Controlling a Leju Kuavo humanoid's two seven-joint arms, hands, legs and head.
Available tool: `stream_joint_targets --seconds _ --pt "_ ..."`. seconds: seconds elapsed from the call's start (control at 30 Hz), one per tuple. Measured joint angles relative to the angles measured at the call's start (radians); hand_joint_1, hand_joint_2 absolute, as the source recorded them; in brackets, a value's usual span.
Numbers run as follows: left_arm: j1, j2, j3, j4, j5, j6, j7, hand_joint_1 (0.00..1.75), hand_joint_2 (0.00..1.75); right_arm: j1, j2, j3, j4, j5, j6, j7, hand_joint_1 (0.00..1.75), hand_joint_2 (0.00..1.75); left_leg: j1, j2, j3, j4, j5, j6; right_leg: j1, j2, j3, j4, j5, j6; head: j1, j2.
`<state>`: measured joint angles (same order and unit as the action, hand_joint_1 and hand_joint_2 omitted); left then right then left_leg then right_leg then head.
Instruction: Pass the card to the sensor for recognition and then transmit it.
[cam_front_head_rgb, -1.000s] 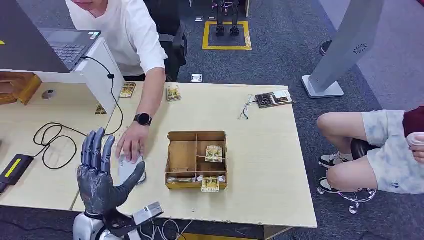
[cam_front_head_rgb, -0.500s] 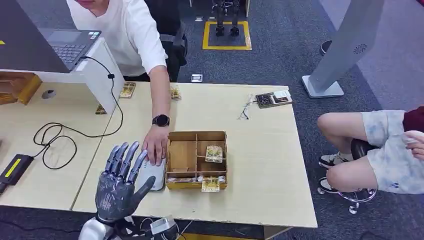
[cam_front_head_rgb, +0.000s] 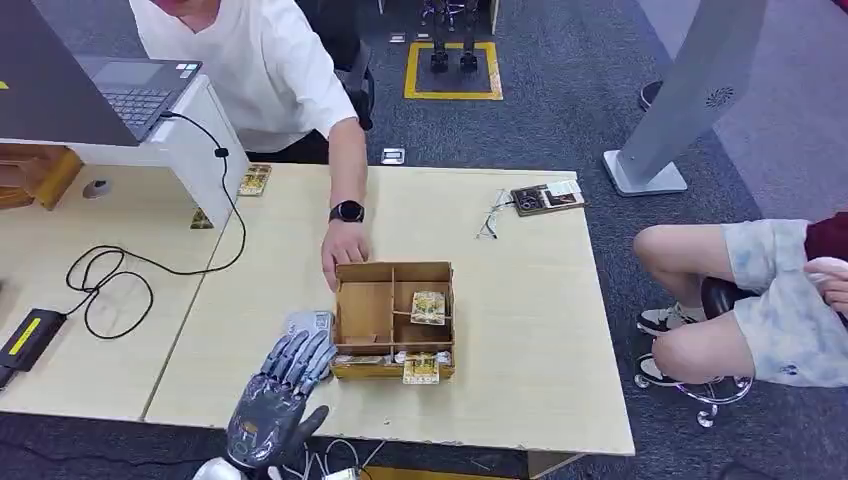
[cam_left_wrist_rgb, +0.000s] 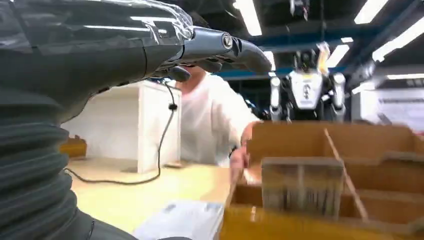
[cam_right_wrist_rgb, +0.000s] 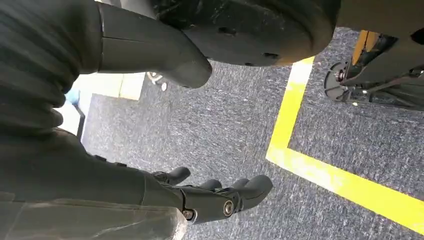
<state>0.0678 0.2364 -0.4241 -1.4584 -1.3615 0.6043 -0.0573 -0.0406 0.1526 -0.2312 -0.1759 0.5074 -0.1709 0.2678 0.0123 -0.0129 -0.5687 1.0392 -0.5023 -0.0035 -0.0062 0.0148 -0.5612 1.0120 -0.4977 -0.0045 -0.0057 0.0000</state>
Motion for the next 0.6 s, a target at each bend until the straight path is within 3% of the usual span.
stream_joint_targets --seconds 0.23,0.6 --pt "-0.027 0.065 -0.086 0.012 0.042 -0.054 0.021 0.00 1.75 0.000 0.000 -0.003 0.000 0.004 0.001 0.000 0.00 1.75 0.000 0.000 0.000 0.000 0.000 0.000 0.000 0.000 0.000 0.000 0.000 0.000 0.000 0.000" --pt "-0.044 0.081 -0.118 0.012 0.038 -0.058 0.055 0.00 1.75 0.000 0.001 -0.011 0.000 0.009 0.003 0.000 0.00 1.75 0.000 0.000 0.000 0.000 0.000 0.000 0.000 0.000 0.000 0.000 0.000 0.000 0.000 0.000"
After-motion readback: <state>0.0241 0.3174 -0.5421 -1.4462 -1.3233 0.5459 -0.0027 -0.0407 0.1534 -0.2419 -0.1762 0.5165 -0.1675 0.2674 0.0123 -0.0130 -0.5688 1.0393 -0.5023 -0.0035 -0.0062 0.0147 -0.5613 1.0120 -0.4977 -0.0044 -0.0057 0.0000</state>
